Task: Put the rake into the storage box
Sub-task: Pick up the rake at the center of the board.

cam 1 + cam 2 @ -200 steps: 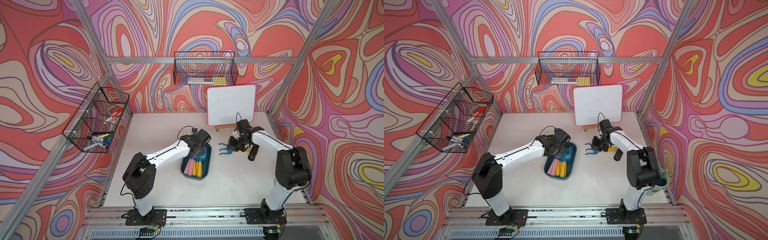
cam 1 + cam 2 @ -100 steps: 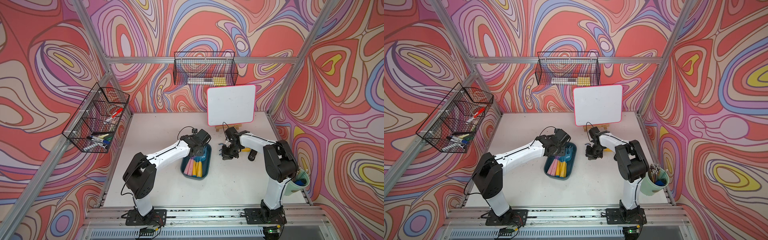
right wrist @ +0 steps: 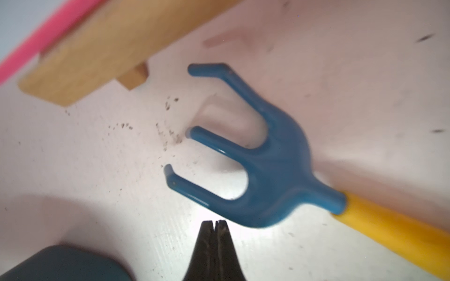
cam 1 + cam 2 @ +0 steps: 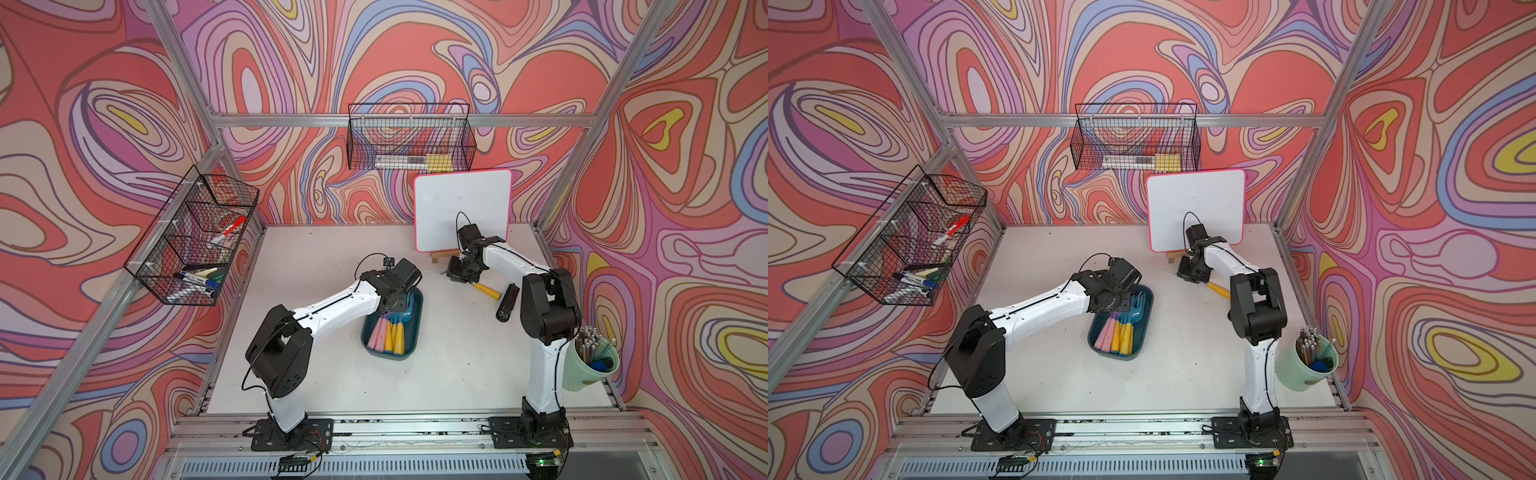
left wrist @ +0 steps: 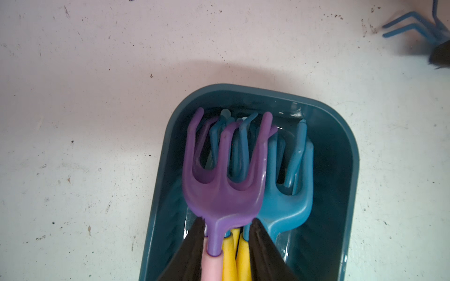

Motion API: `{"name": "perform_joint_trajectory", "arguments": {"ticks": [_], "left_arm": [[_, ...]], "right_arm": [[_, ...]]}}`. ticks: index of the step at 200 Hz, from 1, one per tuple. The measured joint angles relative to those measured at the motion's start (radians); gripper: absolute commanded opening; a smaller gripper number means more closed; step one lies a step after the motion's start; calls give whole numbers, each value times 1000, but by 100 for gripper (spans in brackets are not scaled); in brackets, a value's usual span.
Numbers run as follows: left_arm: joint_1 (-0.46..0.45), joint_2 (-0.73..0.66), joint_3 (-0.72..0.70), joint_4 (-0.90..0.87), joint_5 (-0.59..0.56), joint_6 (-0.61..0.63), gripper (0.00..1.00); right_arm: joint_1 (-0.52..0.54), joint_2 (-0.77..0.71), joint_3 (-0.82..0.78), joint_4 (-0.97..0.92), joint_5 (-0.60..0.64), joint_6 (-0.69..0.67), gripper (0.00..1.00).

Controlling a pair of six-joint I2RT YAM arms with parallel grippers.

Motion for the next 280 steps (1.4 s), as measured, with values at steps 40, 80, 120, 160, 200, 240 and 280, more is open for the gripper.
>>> {"name": "perform_joint_trajectory", "arguments": {"ticks": [40,80,120,160,200,240,280], "left_arm": [[0,0,0,3,7,0,36],[-1,0,1,5,14,0,36],[-1,0,22,5,16,5,37],[-1,1,34,6,17,10,44],[-1,1,36,20,37,19,51],[-1,18,71,36,71,36,52],[-6,58,104,51,119,48,52]], "right_arm": [[-121,-118,-128,40,74,43,0],[-225,-125,-200,66,116,82,1],[-221,-122,-206,98,118,88,0],[-221,-119,-296,133,75,99,0],[-219,-150,-373,148,-18,126,0],[-186,-264,-478,131,-98,137,0],[-99,-394,-566,139,-167,143,0]]}}
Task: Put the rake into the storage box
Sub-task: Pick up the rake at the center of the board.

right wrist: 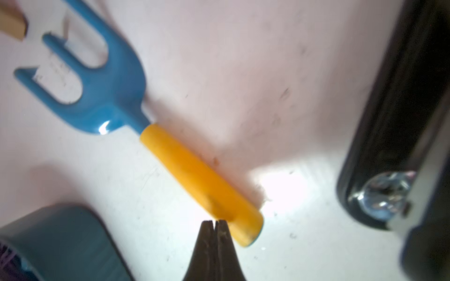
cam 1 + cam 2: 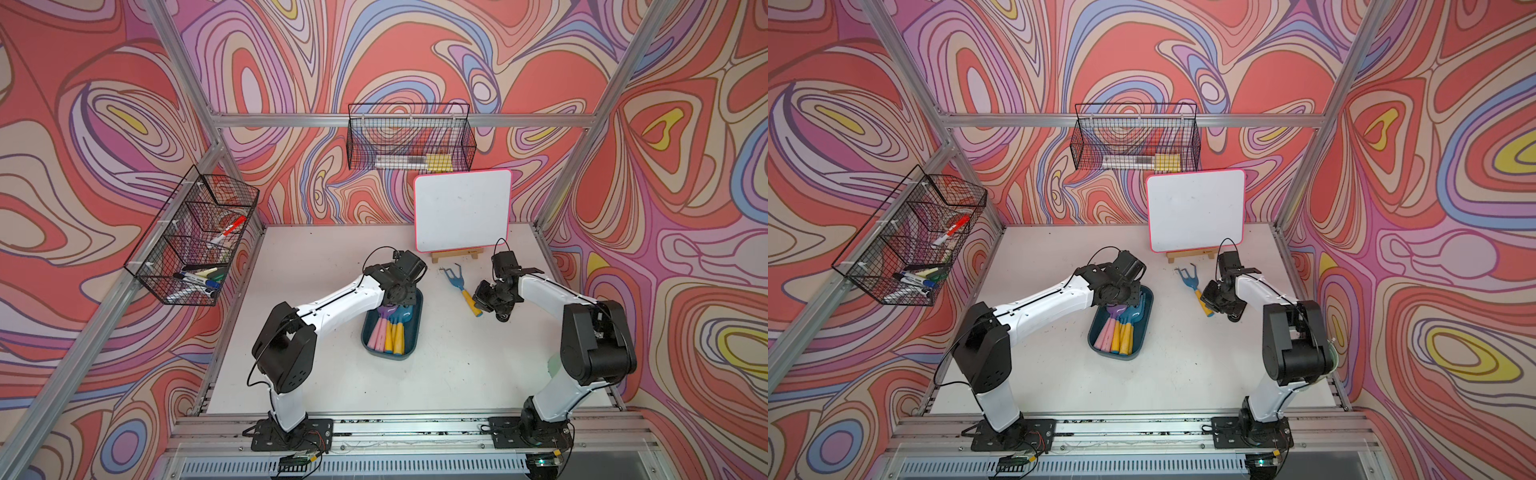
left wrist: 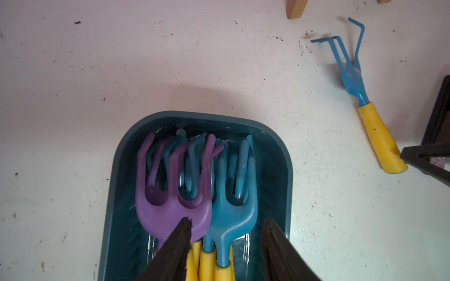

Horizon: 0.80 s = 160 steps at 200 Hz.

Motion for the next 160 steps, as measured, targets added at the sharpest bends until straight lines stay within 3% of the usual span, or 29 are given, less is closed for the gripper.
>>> {"name": "perform_joint_trajectory", "arguments": {"ticks": [35,78,116,160], "left_arm": [[-25,85,96,2,48,29,52],[-61,228,284,-8,116,69,53],[-74,357,437,-25,183,65,53],[-74,343,406,-50,156,60,54]], "right_arm": [[39,-38,-31,-11,-31,-5,1],[38,-188,-10,-38,106,-16,2],[33,-240,9,-37,194,-31,15],[12,-92,2,-3,134,-27,29]]}}
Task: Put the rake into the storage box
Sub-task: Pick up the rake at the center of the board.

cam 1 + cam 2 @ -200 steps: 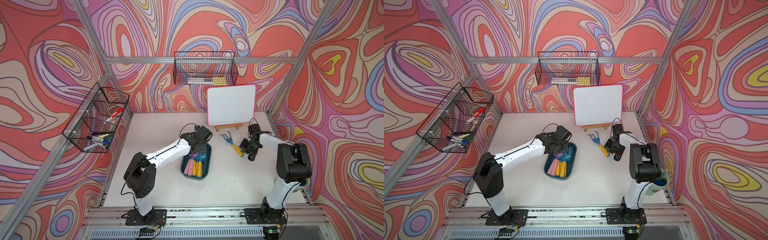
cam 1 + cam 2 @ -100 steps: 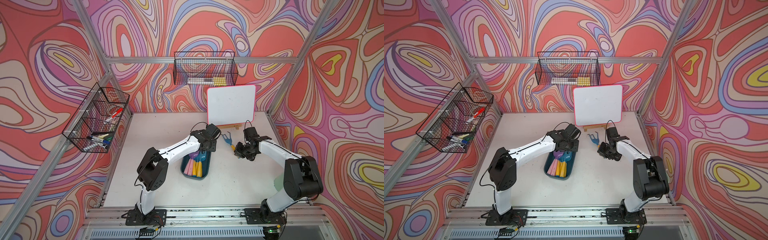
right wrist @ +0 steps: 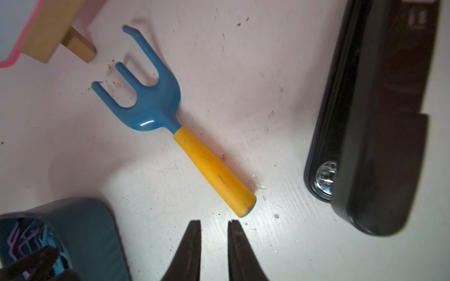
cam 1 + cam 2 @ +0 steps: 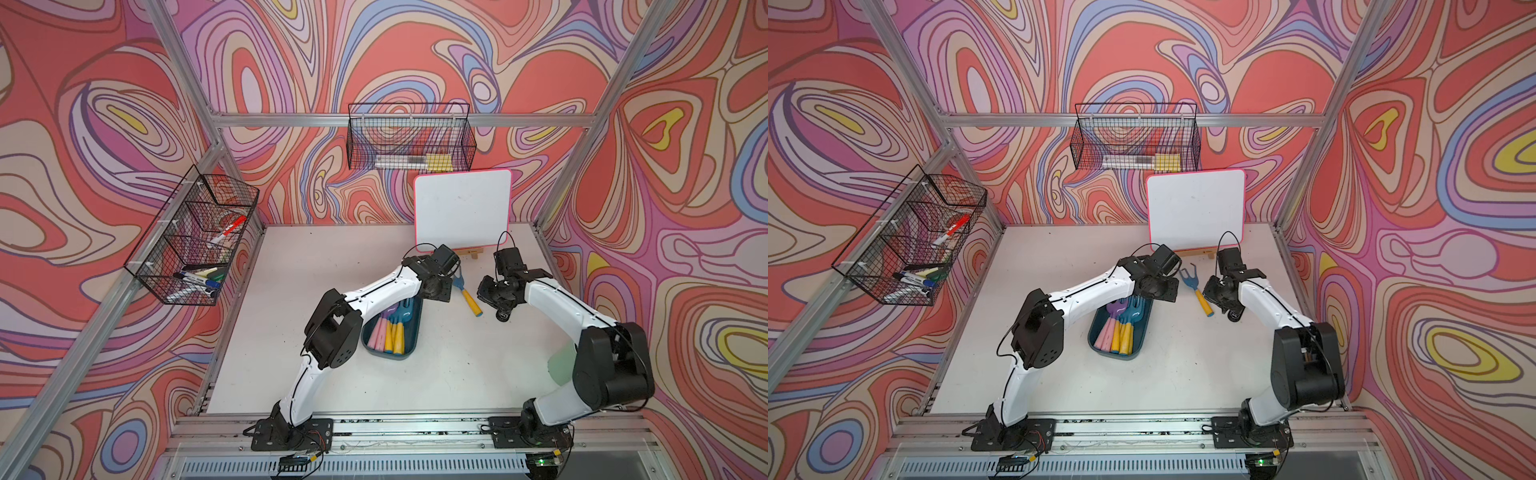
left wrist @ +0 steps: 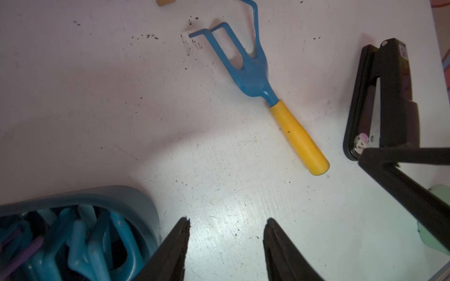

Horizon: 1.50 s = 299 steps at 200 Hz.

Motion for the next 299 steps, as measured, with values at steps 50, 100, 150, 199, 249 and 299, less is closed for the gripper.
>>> {"name": "perform_joint_trajectory", "arguments": {"ticks": [50,100,150,199,249,299], "left_arm": [[0,-99,-126,2,-74,-21,55],[0,-114,-132,4,-100,-35,55],[0,-114,-132,5,-105,-37,55],[0,-114,-132,4,-104,-37,55],[0,-114,-132,4,-112,-39,56],[12,-116,-132,5,-100,-35,56]], "right_arm": [[-2,113,-7,45,-47,-11,39],[-2,152,-6,76,-66,-35,39],[1,176,-9,114,-97,-67,34],[19,177,-45,142,-89,-84,31],[32,176,-43,139,-70,-103,5],[37,135,-76,116,-134,-119,1]]}}
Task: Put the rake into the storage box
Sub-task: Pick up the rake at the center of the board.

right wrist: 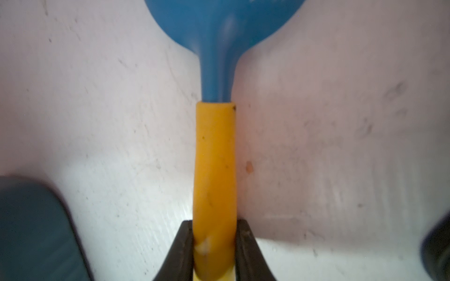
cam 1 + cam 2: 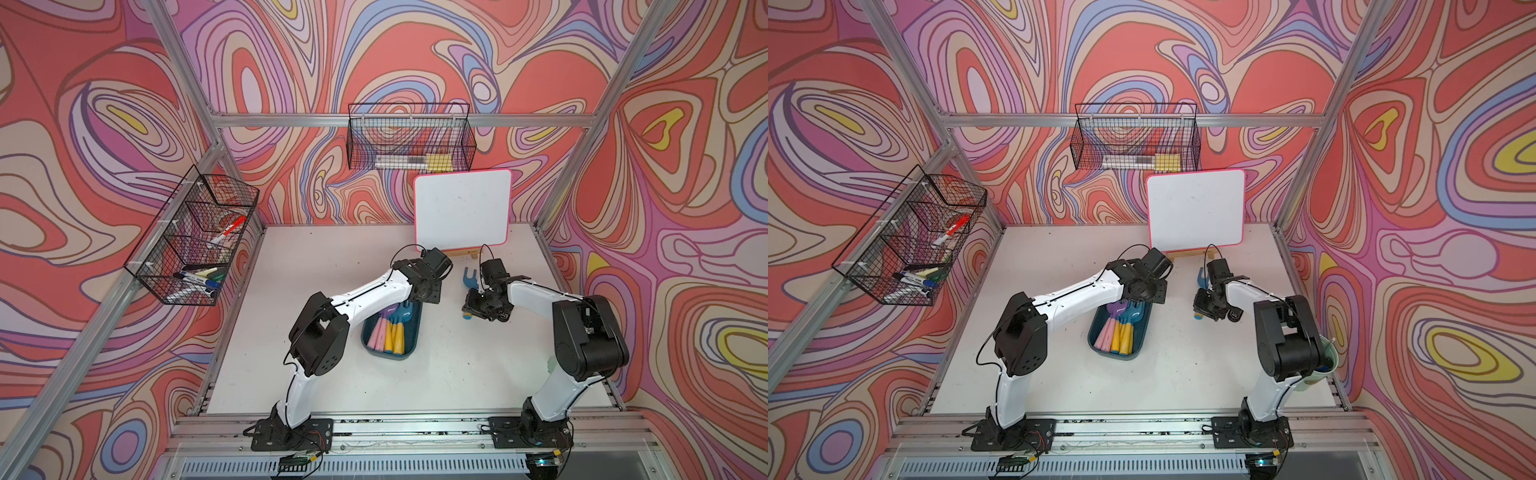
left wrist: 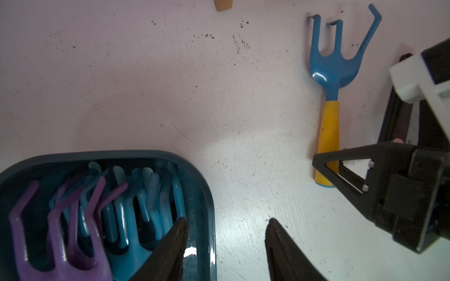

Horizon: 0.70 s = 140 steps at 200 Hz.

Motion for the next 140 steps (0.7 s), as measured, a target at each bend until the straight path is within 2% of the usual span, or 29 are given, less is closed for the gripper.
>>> {"name": "perform_joint_trajectory", "arguments": {"ticks": [50,102,140], "left_arm": [[24,-26,0,58,101,6,58],[21,-33,-15,180,253,-16,55],[21,-32,-18,193,278,-35,54]], "right_arm": [[25,-177,-48,-8,-174,-37,0],[89,-183,-48,4,-242,-81,1],[102,-185,-48,8,-249,-96,2]]}}
